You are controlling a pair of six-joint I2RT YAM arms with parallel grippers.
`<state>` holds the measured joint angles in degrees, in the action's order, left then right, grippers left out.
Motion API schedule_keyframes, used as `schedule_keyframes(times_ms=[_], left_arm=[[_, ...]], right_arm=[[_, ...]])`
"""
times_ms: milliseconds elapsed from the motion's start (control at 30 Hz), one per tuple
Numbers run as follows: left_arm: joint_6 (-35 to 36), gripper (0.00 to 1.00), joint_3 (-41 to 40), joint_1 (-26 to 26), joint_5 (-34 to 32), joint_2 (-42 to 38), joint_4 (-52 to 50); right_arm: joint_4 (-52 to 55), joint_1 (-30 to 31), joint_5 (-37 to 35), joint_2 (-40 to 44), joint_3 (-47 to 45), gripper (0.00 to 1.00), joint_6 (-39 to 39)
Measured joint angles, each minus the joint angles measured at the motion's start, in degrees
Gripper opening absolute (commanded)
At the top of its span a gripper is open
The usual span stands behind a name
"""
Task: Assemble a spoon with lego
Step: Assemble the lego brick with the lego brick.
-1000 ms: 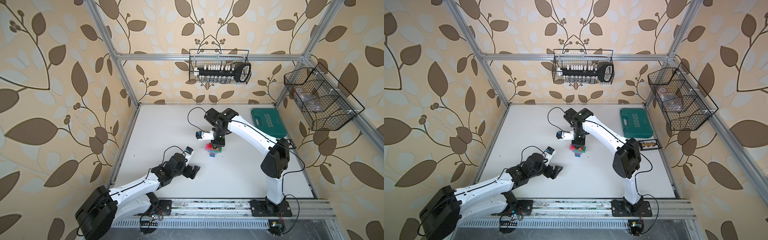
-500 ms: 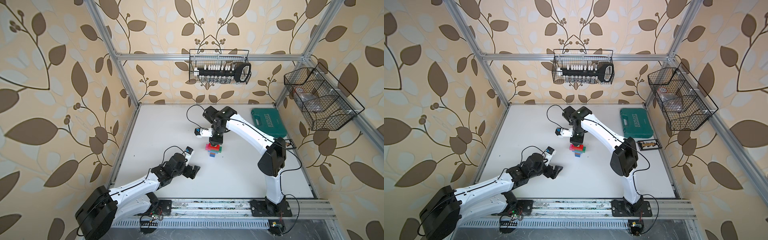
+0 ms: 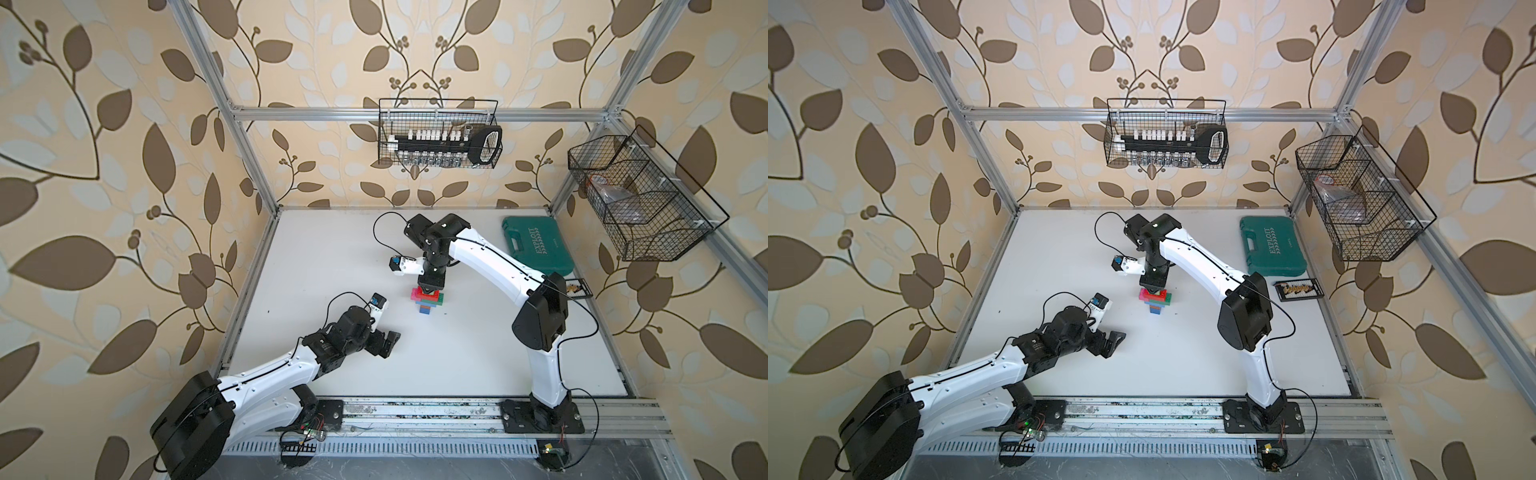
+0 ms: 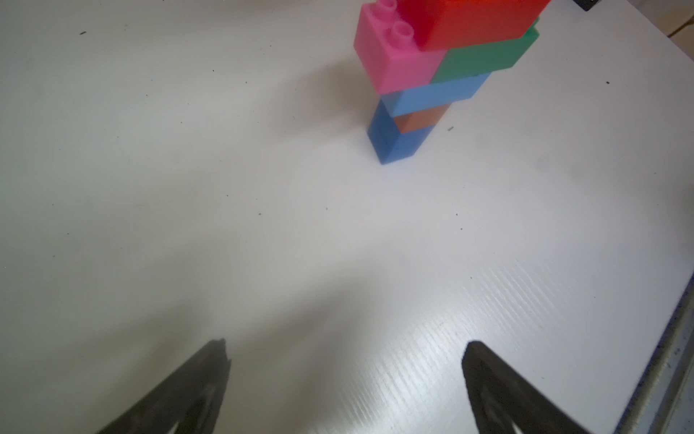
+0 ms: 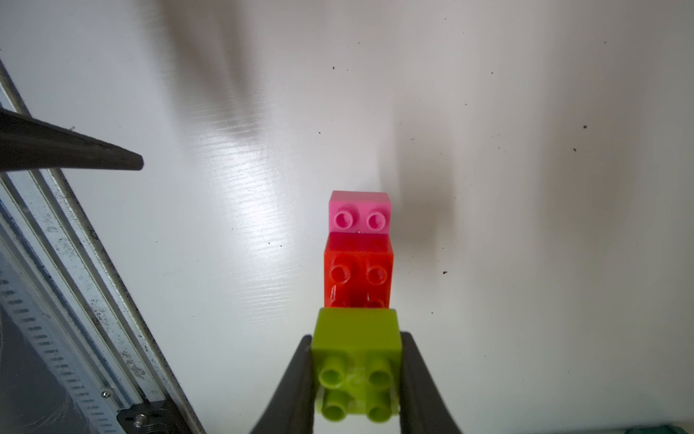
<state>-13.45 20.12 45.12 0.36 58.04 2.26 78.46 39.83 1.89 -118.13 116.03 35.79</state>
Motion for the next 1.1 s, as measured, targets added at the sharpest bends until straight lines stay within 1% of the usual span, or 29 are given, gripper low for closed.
schedule_keyframes(times_ms=[1100], left_arm=[[0.0,0.99,0.0,0.0,0.0,0.0,0.0]], right_arm=[[-1.6,-0.4,0.1,-0.1,-2.0,0.0,-0.9]])
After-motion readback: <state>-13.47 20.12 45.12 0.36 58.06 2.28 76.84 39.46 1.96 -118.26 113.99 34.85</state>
